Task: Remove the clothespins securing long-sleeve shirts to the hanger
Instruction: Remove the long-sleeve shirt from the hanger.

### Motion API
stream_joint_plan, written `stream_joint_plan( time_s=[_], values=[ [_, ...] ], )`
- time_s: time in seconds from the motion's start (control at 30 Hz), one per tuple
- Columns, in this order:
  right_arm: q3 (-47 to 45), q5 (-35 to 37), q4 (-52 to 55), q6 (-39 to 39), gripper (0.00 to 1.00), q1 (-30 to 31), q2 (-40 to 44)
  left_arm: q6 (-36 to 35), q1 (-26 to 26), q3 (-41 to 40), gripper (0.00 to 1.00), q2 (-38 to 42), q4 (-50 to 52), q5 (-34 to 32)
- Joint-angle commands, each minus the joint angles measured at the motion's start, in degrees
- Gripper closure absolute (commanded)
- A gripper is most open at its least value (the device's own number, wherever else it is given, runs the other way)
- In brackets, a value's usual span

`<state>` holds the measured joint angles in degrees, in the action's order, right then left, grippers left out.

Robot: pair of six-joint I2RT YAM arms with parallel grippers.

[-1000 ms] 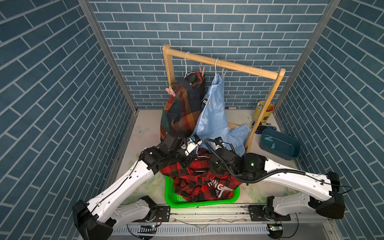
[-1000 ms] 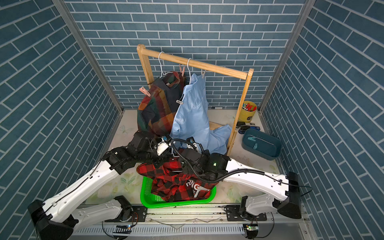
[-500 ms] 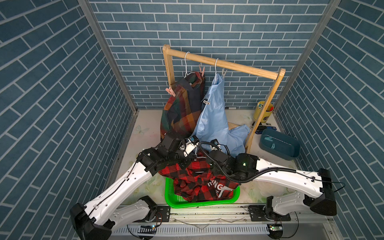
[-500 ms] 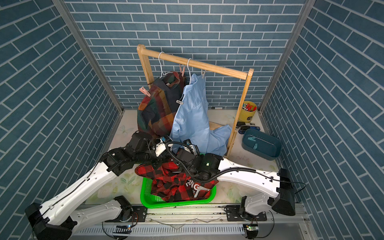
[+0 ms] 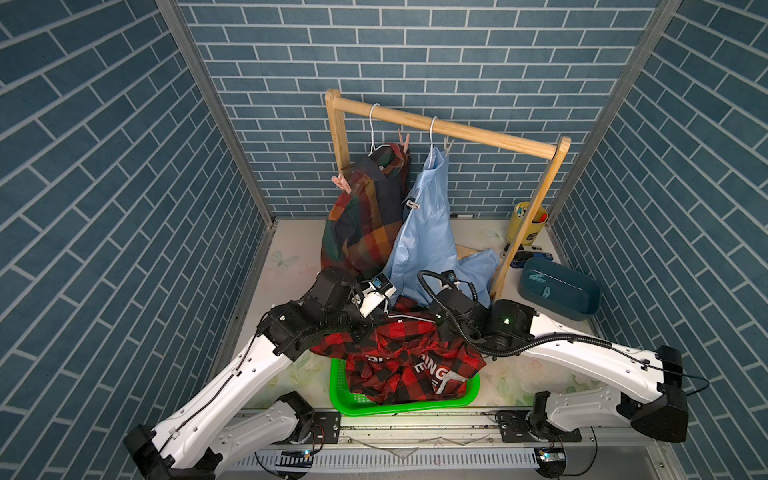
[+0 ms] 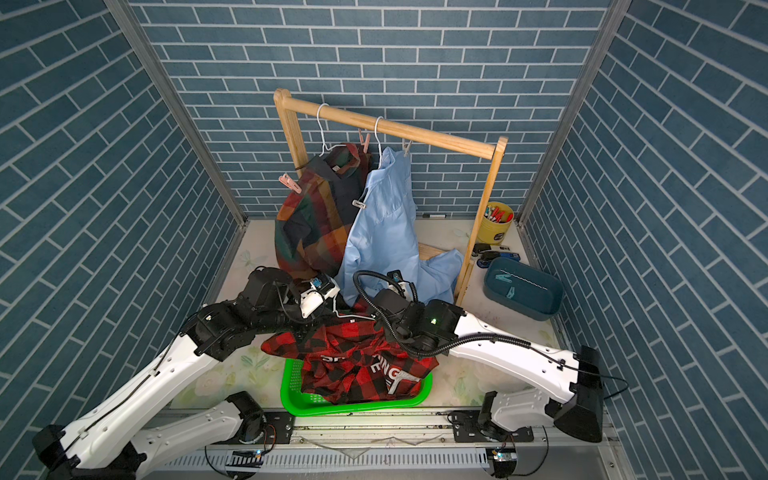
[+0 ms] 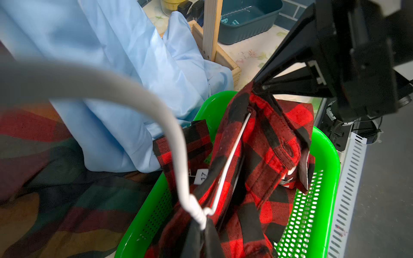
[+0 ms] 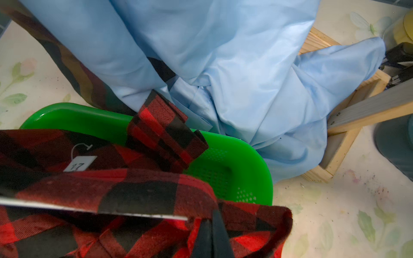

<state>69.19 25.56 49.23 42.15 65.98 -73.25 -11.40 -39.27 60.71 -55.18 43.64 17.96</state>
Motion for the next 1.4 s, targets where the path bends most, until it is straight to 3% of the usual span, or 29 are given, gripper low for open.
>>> stream_joint_plan(
  time_s=[0.0,0.13,0.33,0.67,0.83,1.37],
  values=[
    [-1.9,-0.5,2.3,0.8,1.0,-2.1,1.4,-1.2,0.2,1.6,1.0,1.2,3.5,-0.4],
    [-3.8,-1.9,1.3,1.4,1.0,-3.5,1.9,-0.9,0.2,2.6,1.0,1.8,3.9,-1.0],
    [-6.9,-3.0,1.0,3.5,1.0,-3.9,3.8,0.1,0.3,4.6,1.0,0.8,5.0,-7.1],
    [-8.8,-2.9,0.1,4.3,1.0,-3.9,11.7,3.1,1.8,4.1,1.0,-3.2,3.9,-10.8],
    [-11.3,-3.5,0.7,5.0,1.0,-4.0,13.8,4.5,4.9,4.8,1.0,-3.7,2.9,-9.8],
    [-15.8,-4.7,0.7,6.3,1.0,-6.2,16.2,5.5,8.2,4.6,1.0,-0.1,1.4,-6.4]
  ],
)
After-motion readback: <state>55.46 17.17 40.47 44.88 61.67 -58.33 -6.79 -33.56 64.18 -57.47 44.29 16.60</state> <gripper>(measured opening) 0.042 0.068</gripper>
